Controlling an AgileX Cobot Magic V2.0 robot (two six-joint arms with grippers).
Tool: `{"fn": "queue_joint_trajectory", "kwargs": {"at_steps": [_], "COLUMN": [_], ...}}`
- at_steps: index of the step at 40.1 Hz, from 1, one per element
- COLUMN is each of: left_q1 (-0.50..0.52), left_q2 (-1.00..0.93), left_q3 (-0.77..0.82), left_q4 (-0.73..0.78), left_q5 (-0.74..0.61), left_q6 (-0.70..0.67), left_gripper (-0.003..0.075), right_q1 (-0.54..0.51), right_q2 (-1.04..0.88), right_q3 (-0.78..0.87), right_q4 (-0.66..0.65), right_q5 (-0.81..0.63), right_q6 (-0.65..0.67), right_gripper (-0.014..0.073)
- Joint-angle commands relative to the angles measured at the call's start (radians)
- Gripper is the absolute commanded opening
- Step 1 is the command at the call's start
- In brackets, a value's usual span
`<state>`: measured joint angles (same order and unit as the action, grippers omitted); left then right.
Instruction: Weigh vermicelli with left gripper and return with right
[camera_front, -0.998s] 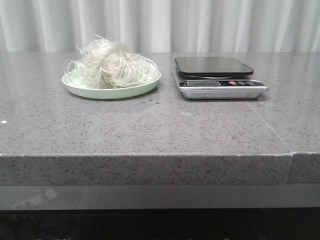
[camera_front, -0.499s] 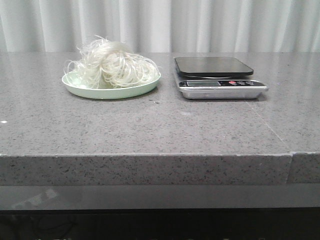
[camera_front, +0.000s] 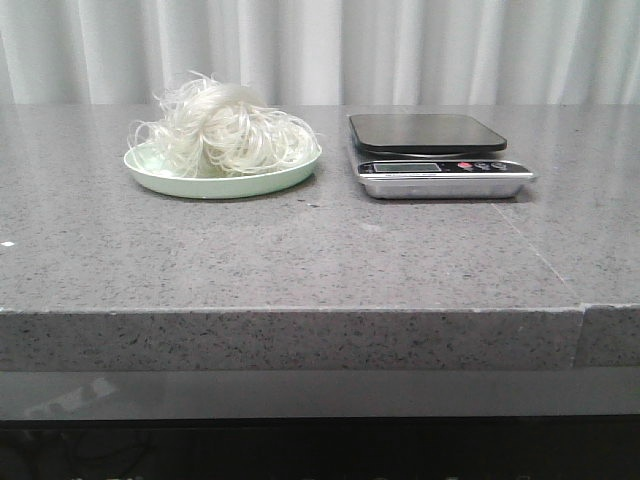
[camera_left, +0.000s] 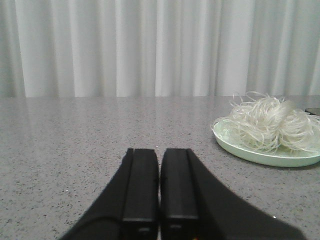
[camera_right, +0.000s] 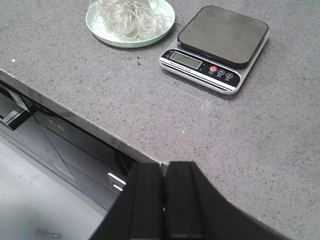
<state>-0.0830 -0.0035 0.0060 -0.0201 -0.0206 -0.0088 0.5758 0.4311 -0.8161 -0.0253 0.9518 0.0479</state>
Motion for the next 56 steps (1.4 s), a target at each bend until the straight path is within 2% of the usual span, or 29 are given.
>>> {"fn": "queue_joint_trajectory", "kwargs": {"at_steps": [1,19,51,56], "left_q1": [0.008,0.041,0.041,0.041], "left_q2": [-0.024,-0.024,-0.024,-0.024], "left_q3": [0.036,0.036,0.036,0.036], "left_q4": [-0.009,-0.009,-0.009,-0.009], "left_q5": [-0.066,-0.064,-0.064,-0.064], "left_q6": [-0.008,-0.008,-0.008,-0.008], "left_gripper": [0.0155,0.0155,0.0155,0.0155], "right_q1": [-0.006,-0.006,-0.004,-0.07], "right_q2": [0.007,0.007,-0.002,-0.042], "right_q3": [-0.024,-0.024,-0.019,0.025], "right_q4": [-0.014,-0.014,-0.013,-0.016], "right_q5": [-0.067,-0.067,-0.069,-0.111], "right_q6": [-0.002,-0.002,-0.002,-0.002], "right_gripper": [0.0157,0.0157,0.0157,0.0157]}}
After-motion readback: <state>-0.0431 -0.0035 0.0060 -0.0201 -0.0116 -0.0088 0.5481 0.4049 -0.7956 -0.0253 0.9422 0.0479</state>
